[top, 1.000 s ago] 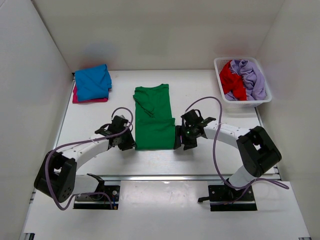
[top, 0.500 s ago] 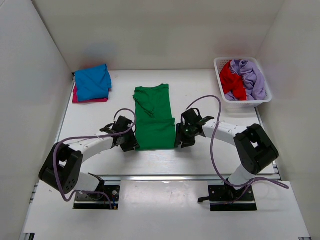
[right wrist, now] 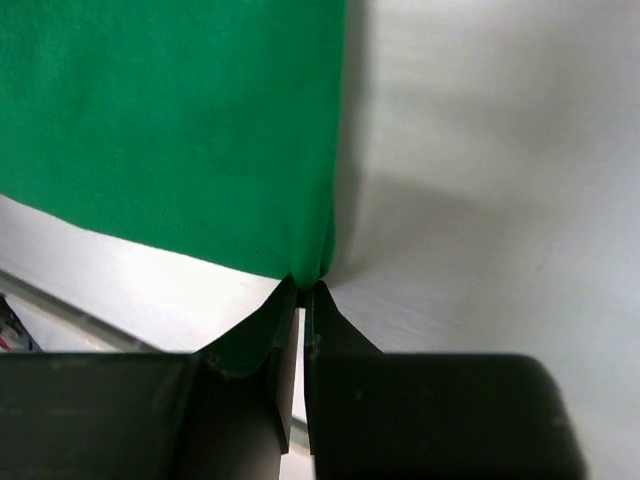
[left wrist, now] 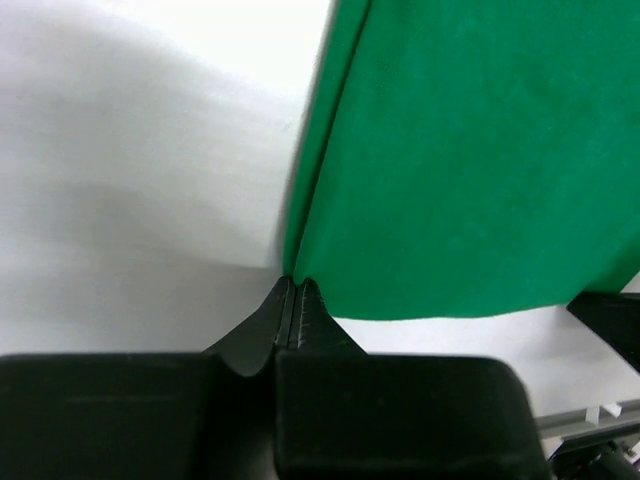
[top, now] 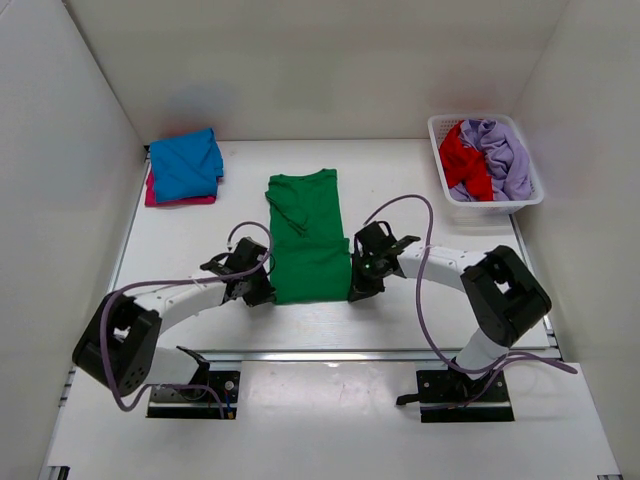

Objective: Fold and stack the t-shirts
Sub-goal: Grab one side of the 2/3 rectangular tshirt with both arms

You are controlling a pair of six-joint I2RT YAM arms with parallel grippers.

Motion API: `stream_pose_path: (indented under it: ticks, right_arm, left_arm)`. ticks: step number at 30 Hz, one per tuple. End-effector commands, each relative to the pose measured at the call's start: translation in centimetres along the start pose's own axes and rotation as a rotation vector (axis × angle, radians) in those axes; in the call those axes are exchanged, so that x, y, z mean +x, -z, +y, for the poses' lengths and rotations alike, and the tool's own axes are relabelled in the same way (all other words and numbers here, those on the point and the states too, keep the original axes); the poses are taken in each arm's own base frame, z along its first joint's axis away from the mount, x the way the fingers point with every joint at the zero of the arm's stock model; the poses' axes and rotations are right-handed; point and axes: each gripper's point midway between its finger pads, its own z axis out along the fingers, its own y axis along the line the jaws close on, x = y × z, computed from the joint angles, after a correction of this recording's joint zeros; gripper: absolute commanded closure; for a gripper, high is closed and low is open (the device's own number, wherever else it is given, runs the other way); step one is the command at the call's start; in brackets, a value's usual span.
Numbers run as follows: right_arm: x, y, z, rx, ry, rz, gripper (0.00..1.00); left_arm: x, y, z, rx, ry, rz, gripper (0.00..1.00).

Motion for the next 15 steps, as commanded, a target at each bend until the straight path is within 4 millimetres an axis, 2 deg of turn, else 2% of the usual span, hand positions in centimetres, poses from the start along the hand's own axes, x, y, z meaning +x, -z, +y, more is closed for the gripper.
stream_pose_path:
  ticks: [1, 6, 8, 12, 15]
  right_arm:
    - [1.7, 1.8, 0.2, -0.021, 0.049, 0.044, 0.99]
    - [5.2, 4.0, 0.9, -0.034, 0.119, 0.099, 1.0]
    - [7.3, 5.0, 1.4, -0.061, 0.133, 0.122, 1.0]
    - [10.9, 6.2, 2.0, -0.11, 0.134, 0.163, 1.0]
    - [13.0, 7.0, 2.1, -0.121, 0.155, 0.201, 1.0]
  left_arm:
    - [1.5, 1.7, 1.9, -0.023, -0.013, 0.021, 1.0]
    - [4.5, 4.7, 4.4, -0.016, -0.015, 0.084, 1.0]
    - [5.6, 6.2, 4.6, 0.033, -0.008, 0.092, 1.0]
    - [8.2, 8.0, 6.3, 0.067, 0.044, 0.13, 1.0]
    - [7.4, 10.2, 6.3, 0.112, 0.07, 0.068, 1.0]
